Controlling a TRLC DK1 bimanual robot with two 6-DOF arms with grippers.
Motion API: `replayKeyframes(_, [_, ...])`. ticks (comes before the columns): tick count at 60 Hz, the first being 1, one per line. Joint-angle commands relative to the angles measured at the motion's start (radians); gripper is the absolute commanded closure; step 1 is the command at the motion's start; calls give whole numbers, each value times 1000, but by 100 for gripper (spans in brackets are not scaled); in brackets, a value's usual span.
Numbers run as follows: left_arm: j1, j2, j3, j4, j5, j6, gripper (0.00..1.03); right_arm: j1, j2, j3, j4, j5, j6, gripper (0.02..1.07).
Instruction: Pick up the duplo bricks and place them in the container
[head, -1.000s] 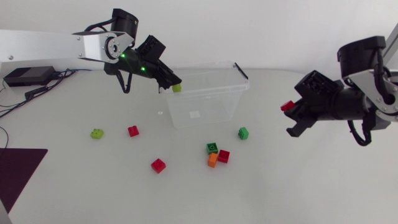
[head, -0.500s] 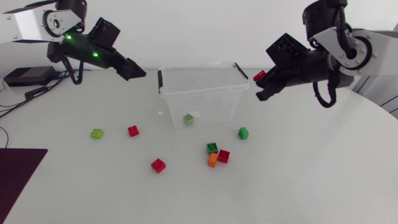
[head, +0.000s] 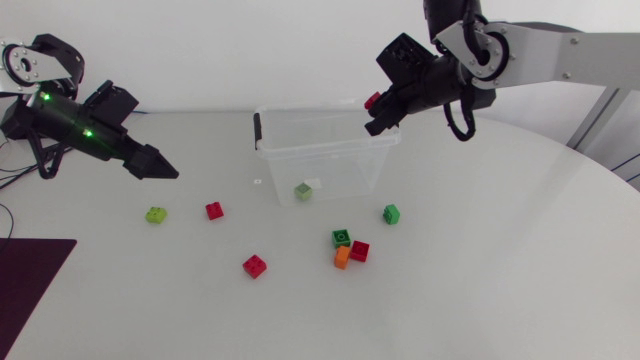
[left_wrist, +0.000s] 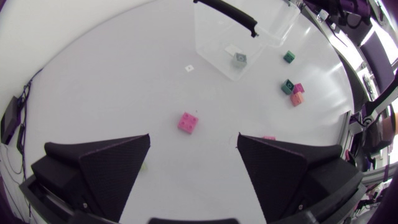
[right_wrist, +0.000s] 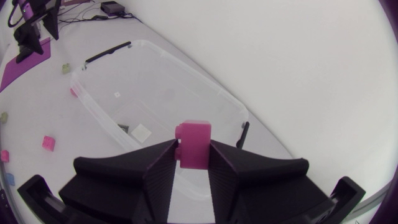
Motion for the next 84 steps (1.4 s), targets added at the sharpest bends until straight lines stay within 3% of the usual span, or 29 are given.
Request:
replayKeyframes(1, [23, -39, -46, -37, -9, 44, 5, 15, 58, 52, 15, -8, 24, 79])
replayKeyframes(32, [164, -150, -236, -162, -121, 159, 5, 55, 331, 287, 31, -6, -16, 76])
replayKeyframes(35, [178, -154, -236, -183, -132, 171, 5, 58, 354, 313, 25, -3, -20, 70])
replayKeyframes(41, [200, -170, -241, -231, -159, 182, 5, 58, 392, 359, 17, 17, -34, 20])
replayKeyframes(45, [200, -185, -253, -252, -188, 201, 5, 49, 391, 361, 31, 19, -39, 8])
replayKeyframes(54, [187, -211, -281, -304, -242, 245, 5, 8, 337, 310, 44, -8, -37, 7])
replayKeyframes(68, [138, -220, -388, -380, -356, 253, 5, -63, 148, 60, 121, -43, -68, 7])
replayKeyframes(84, [45, -110, -506, -383, -451, 145, 6, -104, 47, -93, 150, -78, -89, 7])
